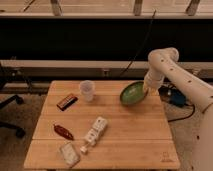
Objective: Pick up the ceramic bowl
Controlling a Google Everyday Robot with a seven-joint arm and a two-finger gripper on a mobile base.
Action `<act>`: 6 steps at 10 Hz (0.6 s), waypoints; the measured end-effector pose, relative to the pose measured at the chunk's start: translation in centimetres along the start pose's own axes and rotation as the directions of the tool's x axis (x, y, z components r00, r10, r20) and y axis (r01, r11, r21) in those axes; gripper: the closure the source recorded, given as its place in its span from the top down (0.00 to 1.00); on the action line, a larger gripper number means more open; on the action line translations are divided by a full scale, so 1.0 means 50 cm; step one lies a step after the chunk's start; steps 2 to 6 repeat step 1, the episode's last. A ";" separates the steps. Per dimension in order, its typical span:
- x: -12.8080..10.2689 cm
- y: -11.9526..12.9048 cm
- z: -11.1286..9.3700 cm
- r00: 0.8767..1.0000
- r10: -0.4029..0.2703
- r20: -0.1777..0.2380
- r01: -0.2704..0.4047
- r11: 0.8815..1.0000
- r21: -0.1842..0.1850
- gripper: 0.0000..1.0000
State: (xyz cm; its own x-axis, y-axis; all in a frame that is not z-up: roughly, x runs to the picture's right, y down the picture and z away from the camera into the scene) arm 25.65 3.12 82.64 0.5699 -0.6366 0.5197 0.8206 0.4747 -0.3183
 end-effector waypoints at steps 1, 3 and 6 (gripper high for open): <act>0.001 0.000 -0.005 1.000 -0.002 -0.003 0.002 1.000 0.003 0.00; 0.001 0.000 -0.005 1.000 -0.002 -0.003 0.002 1.000 0.003 0.00; 0.001 0.000 -0.005 1.000 -0.002 -0.003 0.002 1.000 0.003 0.00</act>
